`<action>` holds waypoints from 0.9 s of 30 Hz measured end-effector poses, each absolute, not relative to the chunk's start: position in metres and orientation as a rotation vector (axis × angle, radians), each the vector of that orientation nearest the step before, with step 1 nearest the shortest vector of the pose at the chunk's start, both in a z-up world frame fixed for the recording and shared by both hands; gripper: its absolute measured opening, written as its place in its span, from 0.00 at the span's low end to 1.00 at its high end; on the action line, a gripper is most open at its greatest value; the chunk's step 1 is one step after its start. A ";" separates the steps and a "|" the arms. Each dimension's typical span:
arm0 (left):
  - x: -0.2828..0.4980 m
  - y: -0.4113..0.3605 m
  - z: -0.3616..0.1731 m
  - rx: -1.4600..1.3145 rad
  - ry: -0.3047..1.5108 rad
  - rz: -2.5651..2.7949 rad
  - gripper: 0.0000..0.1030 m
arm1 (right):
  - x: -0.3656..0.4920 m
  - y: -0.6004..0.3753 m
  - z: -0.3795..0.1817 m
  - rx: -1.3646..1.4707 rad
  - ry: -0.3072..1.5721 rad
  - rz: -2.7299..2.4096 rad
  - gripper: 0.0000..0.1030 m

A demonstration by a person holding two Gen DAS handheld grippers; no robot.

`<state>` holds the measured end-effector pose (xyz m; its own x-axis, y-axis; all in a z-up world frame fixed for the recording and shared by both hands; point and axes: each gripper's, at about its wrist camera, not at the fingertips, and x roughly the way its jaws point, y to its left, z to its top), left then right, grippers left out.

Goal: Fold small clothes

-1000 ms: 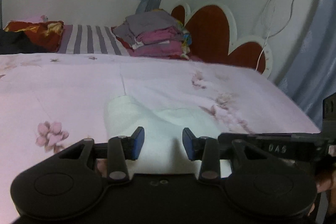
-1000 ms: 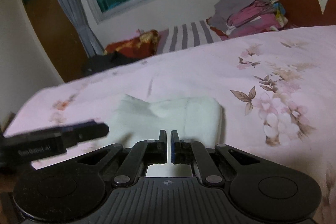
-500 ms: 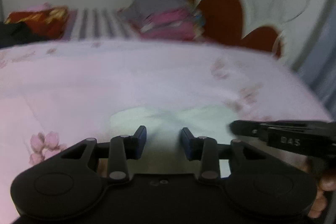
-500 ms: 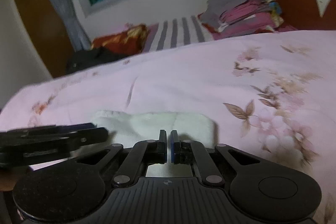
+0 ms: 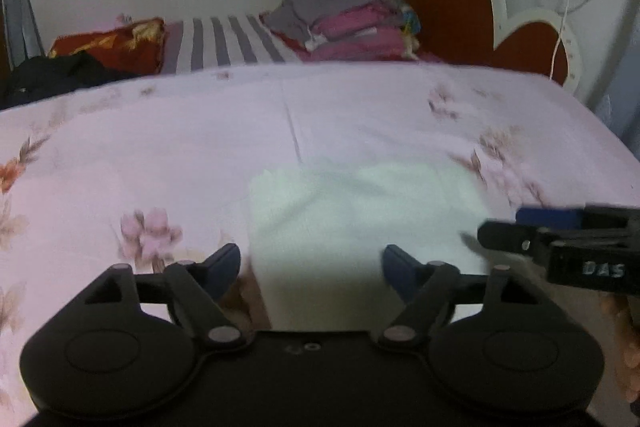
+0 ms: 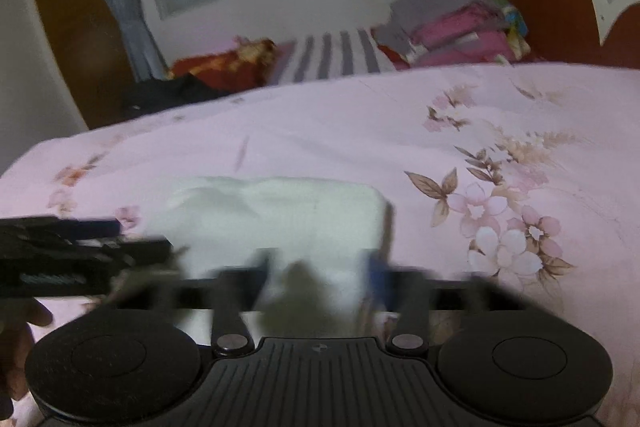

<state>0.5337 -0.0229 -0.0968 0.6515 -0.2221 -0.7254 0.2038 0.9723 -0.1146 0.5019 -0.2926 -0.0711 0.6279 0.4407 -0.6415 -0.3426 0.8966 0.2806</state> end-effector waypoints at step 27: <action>0.488 0.003 -0.103 -0.201 0.906 -0.245 0.68 | 0.509 -0.401 -0.108 0.829 1.048 0.462 0.47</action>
